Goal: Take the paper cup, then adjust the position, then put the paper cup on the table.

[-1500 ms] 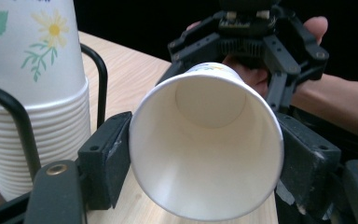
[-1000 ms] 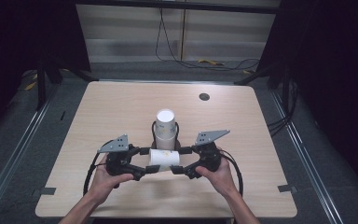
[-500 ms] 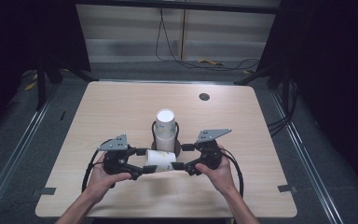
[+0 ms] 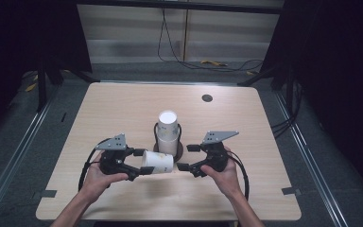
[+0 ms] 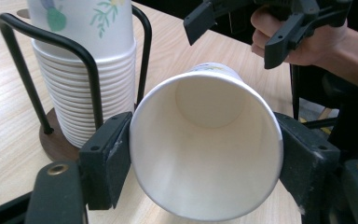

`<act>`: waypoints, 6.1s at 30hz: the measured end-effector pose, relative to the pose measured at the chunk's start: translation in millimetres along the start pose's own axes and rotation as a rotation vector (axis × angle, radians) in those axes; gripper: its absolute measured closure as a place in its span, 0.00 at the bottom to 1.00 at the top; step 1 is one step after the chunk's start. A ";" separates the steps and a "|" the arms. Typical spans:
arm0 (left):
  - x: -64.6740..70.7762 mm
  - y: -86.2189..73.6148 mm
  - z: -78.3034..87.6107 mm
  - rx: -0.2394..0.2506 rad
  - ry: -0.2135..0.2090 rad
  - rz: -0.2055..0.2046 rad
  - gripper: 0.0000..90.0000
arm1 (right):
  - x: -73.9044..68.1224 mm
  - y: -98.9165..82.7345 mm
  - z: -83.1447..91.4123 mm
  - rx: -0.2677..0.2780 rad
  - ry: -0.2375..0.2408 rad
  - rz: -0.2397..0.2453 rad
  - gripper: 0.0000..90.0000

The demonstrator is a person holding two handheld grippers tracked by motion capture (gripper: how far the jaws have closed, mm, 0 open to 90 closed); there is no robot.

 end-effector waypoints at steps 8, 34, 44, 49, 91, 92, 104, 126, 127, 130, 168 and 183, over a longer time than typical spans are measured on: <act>-20.2 5.0 20.1 0.006 0.066 0.014 0.30 | 1.7 -3.0 3.1 0.005 -0.013 -0.005 0.17; -56.3 2.2 47.7 -0.061 0.205 0.033 0.30 | 4.0 -7.2 15.4 0.029 -0.084 -0.014 0.16; -63.2 2.5 44.6 -0.097 0.227 0.030 0.30 | 5.2 -8.4 14.7 0.021 -0.097 -0.023 0.16; -62.9 3.9 41.1 -0.120 0.249 0.026 0.30 | 1.9 -12.7 22.7 0.024 -0.112 -0.024 0.16; -78.1 23.9 24.5 -0.386 0.359 -0.038 0.29 | -3.8 -36.3 49.2 0.056 -0.180 -0.048 0.16; -78.4 24.2 23.6 -0.396 0.364 -0.046 0.29 | -3.8 -36.4 49.0 0.056 -0.179 -0.049 0.16; -92.0 27.3 11.7 -0.487 0.389 -0.041 0.28 | -2.2 -37.8 47.3 0.048 -0.179 -0.052 0.17; -105.7 20.7 4.5 -0.600 0.413 -0.040 0.28 | -1.3 -39.7 46.5 0.038 -0.185 -0.056 0.17; -105.8 20.2 4.1 -0.605 0.414 -0.043 0.27 | -1.5 -39.6 46.2 0.038 -0.185 -0.056 0.17; -106.7 20.7 3.7 -0.614 0.426 -0.045 0.27 | -1.5 -39.5 46.2 0.038 -0.184 -0.056 0.17; -110.1 29.3 -13.3 -0.688 0.464 -0.094 0.26 | -0.4 -41.4 46.3 0.033 -0.191 -0.060 0.17; -109.5 33.9 -25.9 -0.665 0.497 -0.090 0.24 | 0.7 -43.5 45.2 0.023 -0.191 -0.064 0.17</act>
Point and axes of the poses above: each handheld gripper's, and its own axes: z roughly backward along the jaws, y roughly out of its top, x roughly to its right, the point moved 3 cm from there along -z, roughly forward along the jaws, and after that the axes turned 13 degrees about y, right-handed, at the moved point
